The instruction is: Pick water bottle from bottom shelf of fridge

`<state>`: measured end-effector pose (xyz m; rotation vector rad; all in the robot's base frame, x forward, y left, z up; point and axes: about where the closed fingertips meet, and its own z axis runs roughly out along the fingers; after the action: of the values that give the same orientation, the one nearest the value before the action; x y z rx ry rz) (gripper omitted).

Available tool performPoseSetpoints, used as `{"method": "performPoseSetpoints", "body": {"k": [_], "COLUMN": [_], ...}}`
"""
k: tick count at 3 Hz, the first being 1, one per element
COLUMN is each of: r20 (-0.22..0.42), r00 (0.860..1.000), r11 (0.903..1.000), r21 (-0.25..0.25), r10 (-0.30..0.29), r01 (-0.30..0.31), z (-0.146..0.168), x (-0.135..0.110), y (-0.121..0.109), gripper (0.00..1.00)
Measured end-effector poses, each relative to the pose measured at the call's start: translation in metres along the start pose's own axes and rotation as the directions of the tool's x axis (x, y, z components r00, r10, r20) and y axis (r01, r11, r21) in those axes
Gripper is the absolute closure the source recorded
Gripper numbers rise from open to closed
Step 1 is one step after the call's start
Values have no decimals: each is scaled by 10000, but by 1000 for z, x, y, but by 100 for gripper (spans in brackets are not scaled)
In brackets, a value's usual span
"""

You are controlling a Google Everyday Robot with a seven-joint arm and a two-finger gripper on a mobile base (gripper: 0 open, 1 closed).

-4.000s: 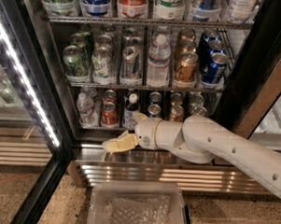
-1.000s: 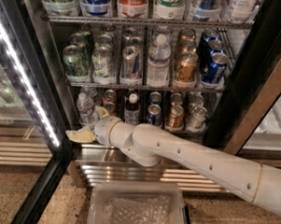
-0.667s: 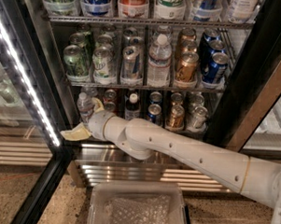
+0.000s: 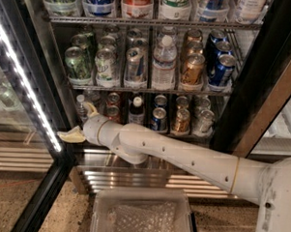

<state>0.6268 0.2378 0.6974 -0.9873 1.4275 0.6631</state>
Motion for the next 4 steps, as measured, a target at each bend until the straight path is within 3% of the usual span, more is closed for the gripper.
{"method": "performPoseSetpoints", "body": {"k": [1, 2, 3, 4], "r20": [-17, -198, -200, -800], "r00": [10000, 9995, 9995, 9933], "r11": [10000, 9996, 9996, 9913], "r21": [13, 153, 156, 951], "r10": [-10, -250, -251, -836], "r01": [10, 253, 255, 910], "z": [2, 5, 4, -15], "x": [-2, 1, 0, 8], "y": [0, -7, -7, -37], "gripper": [24, 11, 9, 9]}}
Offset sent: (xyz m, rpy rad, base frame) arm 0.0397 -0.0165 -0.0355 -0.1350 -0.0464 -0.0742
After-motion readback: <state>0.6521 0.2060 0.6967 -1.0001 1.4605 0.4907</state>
